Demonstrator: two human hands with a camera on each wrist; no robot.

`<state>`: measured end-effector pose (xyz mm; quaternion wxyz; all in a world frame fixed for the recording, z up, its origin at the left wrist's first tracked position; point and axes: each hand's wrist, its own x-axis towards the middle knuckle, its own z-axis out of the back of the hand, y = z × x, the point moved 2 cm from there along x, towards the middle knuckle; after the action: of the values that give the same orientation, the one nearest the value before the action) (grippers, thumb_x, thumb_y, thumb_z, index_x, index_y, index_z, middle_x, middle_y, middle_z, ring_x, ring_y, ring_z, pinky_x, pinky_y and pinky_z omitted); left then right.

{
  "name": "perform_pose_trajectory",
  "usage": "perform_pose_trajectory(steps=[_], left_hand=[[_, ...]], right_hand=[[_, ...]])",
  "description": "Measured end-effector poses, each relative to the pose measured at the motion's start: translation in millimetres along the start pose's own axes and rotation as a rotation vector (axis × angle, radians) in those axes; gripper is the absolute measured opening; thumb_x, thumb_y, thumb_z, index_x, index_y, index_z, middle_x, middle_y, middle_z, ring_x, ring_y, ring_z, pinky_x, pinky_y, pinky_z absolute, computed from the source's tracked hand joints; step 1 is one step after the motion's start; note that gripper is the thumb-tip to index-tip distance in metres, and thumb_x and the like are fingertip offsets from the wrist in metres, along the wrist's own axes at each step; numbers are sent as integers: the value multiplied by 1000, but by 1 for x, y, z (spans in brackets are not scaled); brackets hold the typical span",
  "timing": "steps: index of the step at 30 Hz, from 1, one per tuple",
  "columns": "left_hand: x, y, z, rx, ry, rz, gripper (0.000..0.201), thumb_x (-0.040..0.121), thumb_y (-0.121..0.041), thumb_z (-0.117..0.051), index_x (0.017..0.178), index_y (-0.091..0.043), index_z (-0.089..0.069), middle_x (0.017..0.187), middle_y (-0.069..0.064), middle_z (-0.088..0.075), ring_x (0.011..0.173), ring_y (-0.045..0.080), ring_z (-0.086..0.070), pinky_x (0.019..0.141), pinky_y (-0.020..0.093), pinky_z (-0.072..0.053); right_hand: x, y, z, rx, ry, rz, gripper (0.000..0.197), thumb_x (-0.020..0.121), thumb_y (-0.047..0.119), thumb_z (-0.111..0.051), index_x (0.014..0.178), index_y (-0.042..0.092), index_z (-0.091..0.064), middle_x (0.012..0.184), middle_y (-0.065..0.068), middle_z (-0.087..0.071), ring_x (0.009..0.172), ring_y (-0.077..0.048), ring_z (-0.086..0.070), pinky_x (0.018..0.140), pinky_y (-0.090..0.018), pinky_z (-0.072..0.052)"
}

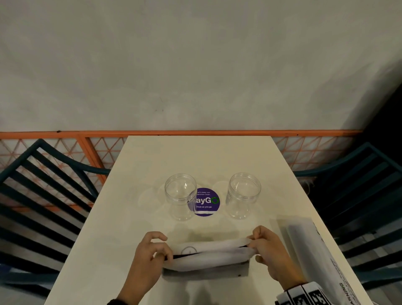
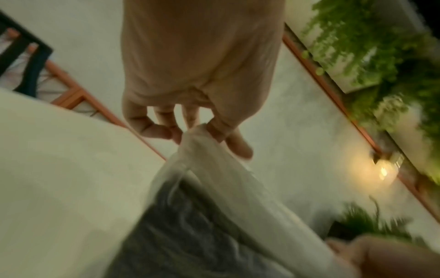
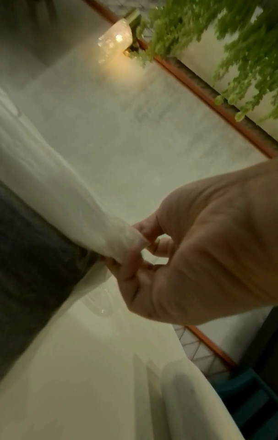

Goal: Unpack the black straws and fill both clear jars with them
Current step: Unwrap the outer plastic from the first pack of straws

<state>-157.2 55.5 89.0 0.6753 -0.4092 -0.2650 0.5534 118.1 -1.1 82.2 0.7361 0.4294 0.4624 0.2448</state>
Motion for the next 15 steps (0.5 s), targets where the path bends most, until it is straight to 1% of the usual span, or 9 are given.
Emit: perform_pose_trajectory(steps=[1, 3, 5, 7, 9, 10, 12, 13, 15], left_hand=[[3, 5, -1, 71, 5, -14, 68, 72, 20, -48, 35, -36, -58, 97, -7, -53, 77, 13, -56, 64, 6, -37], [8, 7, 0, 153, -42, -35, 63, 74, 12, -52, 38, -40, -58, 88, -13, -57, 75, 11, -58, 63, 7, -38], [12, 0, 3, 196, -115, -32, 48, 75, 0, -51, 50, -40, -59, 76, -12, -60, 71, 12, -58, 61, 10, -37], [14, -8, 5, 241, -153, -21, 27, 78, -5, -57, 69, -28, -68, 78, -5, -64, 73, 16, -59, 63, 17, -39], [16, -10, 4, 297, -179, -28, 12, 78, -9, -64, 82, -17, -72, 84, 0, -67, 74, 16, -59, 63, 15, -40], [17, -9, 3, 309, -182, -35, 12, 78, -9, -64, 83, -15, -73, 84, 0, -66, 75, 16, -59, 63, 14, -41], [19, -4, 0, 318, -155, -55, 23, 77, -1, -59, 82, -18, -73, 84, -5, -60, 80, 18, -57, 67, 20, -47], [19, -2, -1, 324, -132, -61, 31, 77, 4, -54, 81, -20, -73, 86, -9, -56, 84, 20, -56, 69, 23, -46], [18, -3, -3, 342, -91, -64, 41, 77, 9, -47, 84, -21, -74, 94, -11, -50, 92, 21, -52, 70, 18, -39]], right_hand=[[-1, 0, -1, -64, 1, 50, 35, 71, -16, -44, 57, 15, -38, 70, -6, -49, 66, -20, -36, 51, -24, -28], [-6, 4, -5, -261, 24, 187, 32, 72, -11, -49, 58, 17, -44, 65, -1, -50, 64, -16, -41, 54, -20, -32], [-15, 9, -12, -453, 89, 345, 31, 75, -8, -49, 63, 21, -50, 76, -2, -61, 64, -8, -46, 54, -12, -37], [-21, 14, -16, -610, 179, 528, 34, 79, -2, -47, 70, 30, -50, 89, -2, -61, 74, -9, -52, 64, -9, -41], [-24, 16, -20, -797, 289, 680, 32, 82, 6, -41, 81, 34, -56, 104, 6, -55, 89, -13, -54, 76, -15, -43], [-25, 16, -22, -897, 337, 730, 33, 84, 7, -39, 91, 32, -61, 115, 9, -49, 98, -14, -54, 82, -20, -44], [-25, 11, -26, -1047, 375, 763, 40, 90, 7, -40, 114, 31, -61, 133, 8, -39, 115, -15, -48, 90, -23, -42], [-24, 9, -27, -1072, 363, 757, 42, 91, 7, -40, 120, 31, -59, 138, 6, -38, 120, -15, -44, 93, -23, -40], [-20, 8, -27, -1047, 317, 712, 45, 91, 5, -38, 125, 29, -55, 134, 2, -44, 120, -16, -43, 95, -20, -38]])
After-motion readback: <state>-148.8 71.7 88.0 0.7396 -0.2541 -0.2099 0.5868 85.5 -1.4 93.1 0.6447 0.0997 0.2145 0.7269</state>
